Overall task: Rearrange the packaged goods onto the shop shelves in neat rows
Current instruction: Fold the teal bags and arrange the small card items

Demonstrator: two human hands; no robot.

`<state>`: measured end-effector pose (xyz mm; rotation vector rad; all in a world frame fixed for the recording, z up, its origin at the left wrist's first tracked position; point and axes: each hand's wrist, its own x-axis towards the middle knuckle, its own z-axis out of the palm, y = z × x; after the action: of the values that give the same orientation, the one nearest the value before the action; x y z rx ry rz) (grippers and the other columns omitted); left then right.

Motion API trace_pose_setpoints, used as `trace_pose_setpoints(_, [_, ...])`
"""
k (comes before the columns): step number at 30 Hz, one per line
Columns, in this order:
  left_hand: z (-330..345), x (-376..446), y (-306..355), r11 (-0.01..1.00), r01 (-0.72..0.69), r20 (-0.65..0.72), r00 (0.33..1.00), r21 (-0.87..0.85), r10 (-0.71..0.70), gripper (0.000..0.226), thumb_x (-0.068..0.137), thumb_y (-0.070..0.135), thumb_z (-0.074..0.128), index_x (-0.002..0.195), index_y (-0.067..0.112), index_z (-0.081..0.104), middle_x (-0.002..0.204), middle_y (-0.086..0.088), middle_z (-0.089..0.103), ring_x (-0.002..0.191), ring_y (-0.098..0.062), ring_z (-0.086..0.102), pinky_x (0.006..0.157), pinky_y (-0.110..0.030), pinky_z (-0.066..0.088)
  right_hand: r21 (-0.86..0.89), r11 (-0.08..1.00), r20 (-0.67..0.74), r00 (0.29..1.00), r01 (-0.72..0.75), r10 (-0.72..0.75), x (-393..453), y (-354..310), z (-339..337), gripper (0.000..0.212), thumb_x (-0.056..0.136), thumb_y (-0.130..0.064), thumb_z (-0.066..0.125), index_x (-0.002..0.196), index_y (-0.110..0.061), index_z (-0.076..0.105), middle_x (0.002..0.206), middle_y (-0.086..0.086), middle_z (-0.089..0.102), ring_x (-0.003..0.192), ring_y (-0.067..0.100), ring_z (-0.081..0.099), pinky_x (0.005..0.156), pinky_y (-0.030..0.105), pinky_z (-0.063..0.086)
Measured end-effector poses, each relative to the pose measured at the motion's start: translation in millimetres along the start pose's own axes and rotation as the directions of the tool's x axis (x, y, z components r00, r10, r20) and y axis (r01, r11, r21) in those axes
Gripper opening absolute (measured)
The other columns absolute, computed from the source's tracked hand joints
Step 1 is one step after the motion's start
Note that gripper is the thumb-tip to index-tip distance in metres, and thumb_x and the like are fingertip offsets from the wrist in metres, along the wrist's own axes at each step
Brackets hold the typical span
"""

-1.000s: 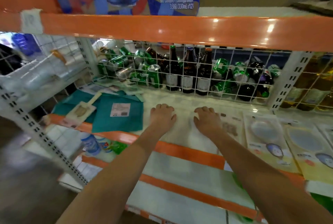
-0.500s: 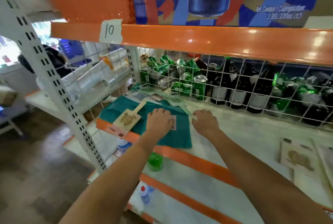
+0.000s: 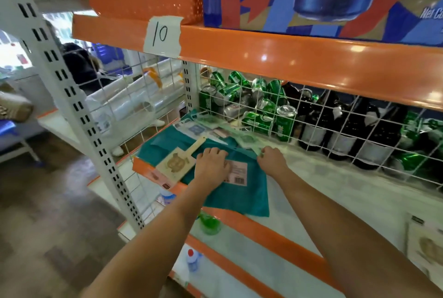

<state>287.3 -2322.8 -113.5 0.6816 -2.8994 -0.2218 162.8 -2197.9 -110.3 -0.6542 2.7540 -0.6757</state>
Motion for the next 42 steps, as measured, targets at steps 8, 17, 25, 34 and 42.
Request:
trace_pose_setpoints(8, [3, 1, 3, 0.999, 0.04, -0.013, 0.999, 0.001, -0.04, 0.039, 0.096, 0.033, 0.041, 0.13, 0.019, 0.051, 0.134, -0.003, 0.048, 0.127, -0.024, 0.04, 0.104, -0.04, 0.032, 0.258, 0.957, 0.12, 0.987, -0.132, 0.104, 18, 13, -10, 0.015, 0.086, -0.017, 0.064, 0.092, -0.003, 0.062, 0.081, 0.011, 0.054, 0.078, 0.024, 0.051, 0.063, 0.026, 0.038])
trace_pose_setpoints(17, [2, -6, 19, 0.997, 0.066, 0.013, 0.998, 0.027, -0.067, 0.039, 0.098, 0.033, 0.039, 0.132, 0.018, 0.049, 0.136, -0.005, 0.047, 0.128, -0.024, 0.038, 0.106, -0.041, 0.03, 0.861, 0.225, 0.418, 0.887, -0.456, 0.197, 9, 36, -28, 0.016, 0.089, 0.002, 0.059, 0.075, -0.001, 0.051, 0.074, 0.009, 0.052, 0.064, 0.014, 0.05, 0.037, 0.015, 0.047])
trace_pose_setpoints(25, [5, -26, 45, 1.0, -0.025, 0.003, 1.0, 0.012, 0.025, 0.036, 0.099, 0.03, 0.038, 0.128, 0.015, 0.052, 0.132, -0.006, 0.05, 0.125, -0.026, 0.04, 0.103, -0.041, 0.033, 0.873, -0.055, 0.488, 0.87, -0.485, 0.075, -45, 52, -32, 0.004, 0.09, 0.007, 0.054, 0.094, 0.006, 0.056, 0.072, 0.018, 0.067, 0.058, 0.024, 0.069, 0.047, 0.026, 0.057])
trace_pose_setpoints(34, [-12, -47, 51, 0.985, -0.174, 0.011, 0.985, -0.017, 0.174, 0.037, 0.097, 0.031, 0.039, 0.129, 0.017, 0.052, 0.132, -0.005, 0.051, 0.125, -0.026, 0.042, 0.103, -0.041, 0.034, 0.927, -0.103, 0.372, 0.916, -0.36, 0.153, -119, 36, -33, 0.033, 0.092, 0.011, 0.046, 0.125, 0.006, 0.048, 0.096, 0.02, 0.059, 0.076, 0.024, 0.059, 0.059, 0.03, 0.059])
trace_pose_setpoints(42, [-9, -87, 57, 0.955, -0.289, 0.011, 0.957, -0.073, 0.29, 0.037, 0.097, 0.032, 0.043, 0.13, 0.017, 0.051, 0.13, -0.008, 0.052, 0.124, -0.029, 0.043, 0.106, -0.042, 0.027, 0.951, -0.072, 0.31, 0.927, -0.301, 0.21, -185, 32, -12, 0.043, 0.092, 0.014, 0.042, 0.135, 0.01, 0.04, 0.084, 0.018, 0.062, 0.076, 0.022, 0.059, 0.046, 0.024, 0.056])
